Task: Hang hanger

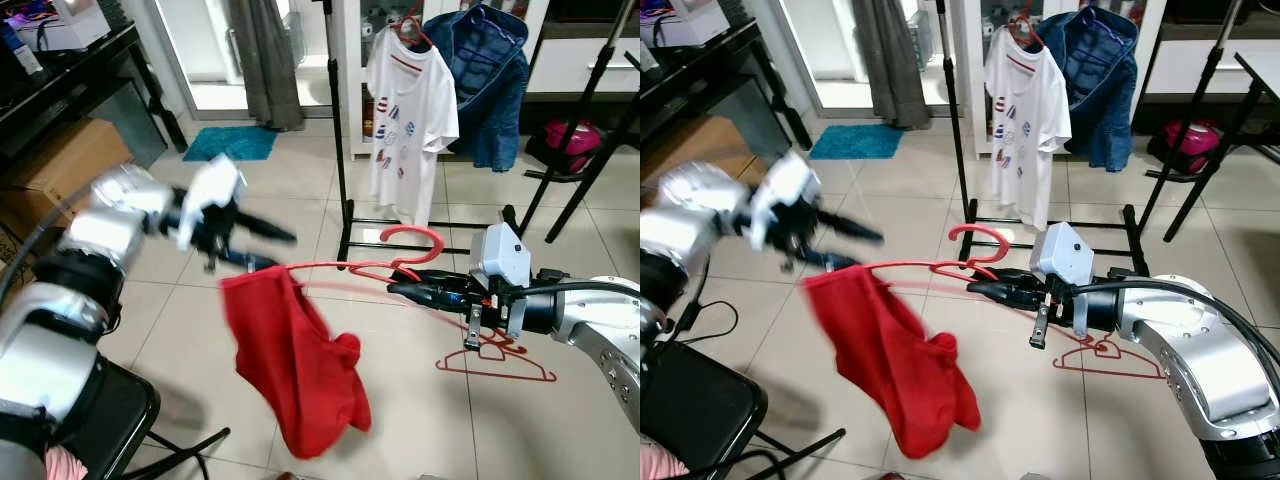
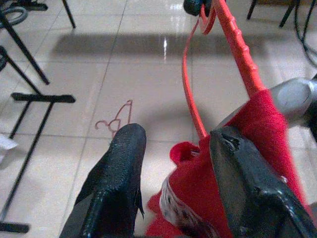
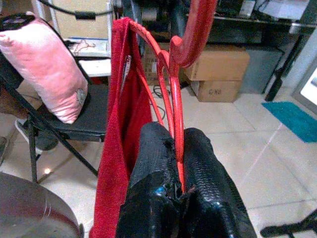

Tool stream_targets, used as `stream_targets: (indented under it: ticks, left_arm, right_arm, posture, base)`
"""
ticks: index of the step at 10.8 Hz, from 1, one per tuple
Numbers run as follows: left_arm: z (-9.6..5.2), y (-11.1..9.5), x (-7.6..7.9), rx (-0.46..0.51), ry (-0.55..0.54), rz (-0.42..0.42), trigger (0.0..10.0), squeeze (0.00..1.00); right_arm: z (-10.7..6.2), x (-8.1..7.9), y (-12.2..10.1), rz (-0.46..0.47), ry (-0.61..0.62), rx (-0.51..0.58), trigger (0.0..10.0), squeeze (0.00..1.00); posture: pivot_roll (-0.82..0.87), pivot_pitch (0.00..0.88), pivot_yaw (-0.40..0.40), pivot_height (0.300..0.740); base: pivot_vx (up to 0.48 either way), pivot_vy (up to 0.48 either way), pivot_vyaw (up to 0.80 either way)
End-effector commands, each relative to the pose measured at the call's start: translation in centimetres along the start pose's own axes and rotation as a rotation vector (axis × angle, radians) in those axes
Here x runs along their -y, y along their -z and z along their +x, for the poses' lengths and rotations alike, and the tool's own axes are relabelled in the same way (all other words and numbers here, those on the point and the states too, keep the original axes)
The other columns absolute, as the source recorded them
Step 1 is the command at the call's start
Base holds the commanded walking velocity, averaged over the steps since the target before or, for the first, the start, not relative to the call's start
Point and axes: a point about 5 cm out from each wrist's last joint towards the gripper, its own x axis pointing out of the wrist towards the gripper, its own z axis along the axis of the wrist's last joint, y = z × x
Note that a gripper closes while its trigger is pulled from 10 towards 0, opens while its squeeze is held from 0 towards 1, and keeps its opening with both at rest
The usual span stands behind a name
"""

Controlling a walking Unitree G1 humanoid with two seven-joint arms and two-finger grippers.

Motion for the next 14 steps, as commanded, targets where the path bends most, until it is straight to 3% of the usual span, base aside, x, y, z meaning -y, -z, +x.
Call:
stream_targets:
  ticks: [1,3,6,7,8,9,10,11,12,14]
  left_arm:
    - [0.2,-0.8,0.0,0.033,0.018,0.009,10.0,0.00]
    - [0.3,-2.4,-0.4,0.166,0.015,-0.022,10.0,0.00]
    - [-2.0,-3.8,-2.5,0.248,-0.166,-0.071,10.0,0.00]
    - [-2.9,-5.5,-2.7,0.391,-0.145,-0.134,10.0,0.84]
    - [-2.5,-5.7,-1.4,0.343,-0.033,-0.146,10.0,1.00]
    - [-2.0,-5.0,-0.7,0.254,-0.007,-0.111,10.0,1.00]
    - [-1.7,-4.9,-0.5,0.237,0.000,-0.085,10.0,1.00]
    - [-1.4,-4.2,-0.1,0.167,0.011,-0.035,10.0,0.00]
    - [-1.1,-3.1,0.1,0.077,0.009,0.016,10.0,0.00]
    - [-1.4,-2.0,0.4,-0.009,-0.008,0.080,10.0,0.00]
  right_arm:
    - [0.1,0.0,-1.5,-0.056,-0.011,0.061,10.0,0.00]
    - [0.1,0.1,-1.4,-0.052,-0.009,0.058,10.0,0.00]
    - [0.2,-0.1,-1.1,-0.050,-0.026,0.046,10.0,0.00]
    - [0.3,-0.1,-0.9,-0.053,-0.032,0.028,10.0,0.00]
    - [0.3,0.0,-0.8,-0.055,-0.026,0.022,10.0,0.00]
    - [0.3,0.2,-0.7,-0.055,-0.015,0.011,10.0,0.00]
    - [0.2,0.6,-0.2,-0.059,0.012,-0.029,10.0,0.00]
    - [0.2,1.2,0.0,-0.066,0.056,-0.052,10.0,0.00]
    - [0.2,1.4,-0.3,-0.077,0.064,-0.037,10.0,0.00]
    - [0.2,1.4,-0.5,-0.095,0.052,-0.025,10.0,0.00]
  posture:
    - [-0.17,0.000,0.175,0.740]
    - [-0.17,0.000,0.176,0.740]
    - [-0.17,0.000,0.171,0.740]
    - [-0.17,0.000,0.170,0.740]
    - [-0.17,0.000,0.170,0.740]
    - [-0.17,0.001,0.170,0.740]
    - [-0.17,0.000,0.170,0.740]
    - [-0.17,0.000,0.168,0.740]
    - [-0.17,0.000,0.166,0.740]
    - [-0.17,0.000,0.166,0.740]
  base:
    - [0.000,0.000,0.00]
    - [0.000,0.000,0.00]
    - [0.000,0.000,0.00]
    - [0.000,0.000,0.00]
    - [0.000,0.000,0.00]
    - [0.000,0.000,0.00]
    - [0.000,0.000,0.00]
    - [0.000,0.000,0.00]
    - [0.000,0.000,0.00]
    - [0.000,0.000,0.00]
